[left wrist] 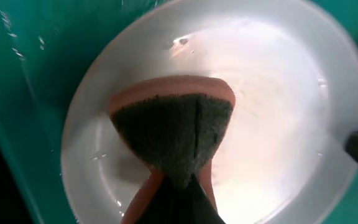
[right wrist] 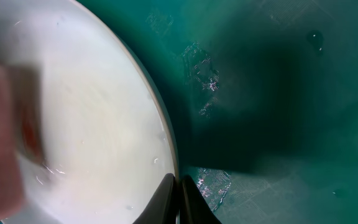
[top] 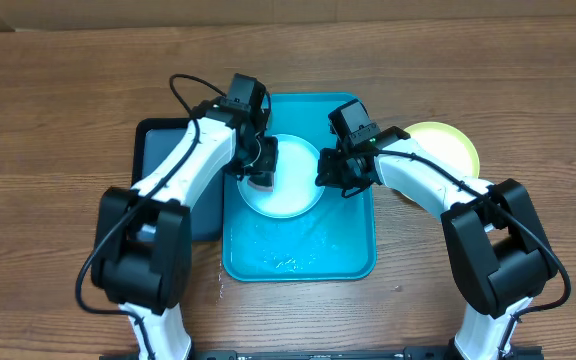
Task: Clean dirty plates on tray and stack at the side
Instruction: 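Scrub the white plate with the sponge while the right gripper holds it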
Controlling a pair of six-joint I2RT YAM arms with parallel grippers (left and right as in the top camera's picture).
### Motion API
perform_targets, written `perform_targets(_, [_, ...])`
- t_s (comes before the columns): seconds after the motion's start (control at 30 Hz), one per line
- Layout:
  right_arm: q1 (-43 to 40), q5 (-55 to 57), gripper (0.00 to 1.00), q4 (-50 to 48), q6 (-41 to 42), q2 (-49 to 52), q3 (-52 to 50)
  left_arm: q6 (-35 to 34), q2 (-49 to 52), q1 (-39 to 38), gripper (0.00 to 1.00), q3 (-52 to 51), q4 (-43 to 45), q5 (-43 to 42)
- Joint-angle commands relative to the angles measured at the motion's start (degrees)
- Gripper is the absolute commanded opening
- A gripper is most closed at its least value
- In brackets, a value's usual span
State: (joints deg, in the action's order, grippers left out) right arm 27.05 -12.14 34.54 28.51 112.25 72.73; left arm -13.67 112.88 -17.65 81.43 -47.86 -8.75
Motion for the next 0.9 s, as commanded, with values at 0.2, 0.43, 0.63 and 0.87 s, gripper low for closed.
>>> perform_targets(0.2, [0.02, -0.63, 0.04, -0.22, 0.04, -0.98, -0.42, -1.64, 8.07, -0.28, 0.04, 0.39, 0.52, -9.62])
perform_targets(0.43, [0.02, -0.63, 0.04, -0.24, 0.04, -1.01, -0.42, 2.10, 9.70, 0.87, 0.04, 0.63, 2.25, -30.77])
perform_targets(0.63, [0.02, -0.66, 0.04, -0.48, 0.04, -1.01, -0.42, 2.05, 3.10, 4.00, 0.04, 2.60, 4.17, -35.85])
perform_targets(0.87, [0.02, -1.68, 0.04, -0.85, 0.02, -0.98, -0.42, 2.08, -4.07, 3.89, 0.04, 2.73, 1.66, -15.98])
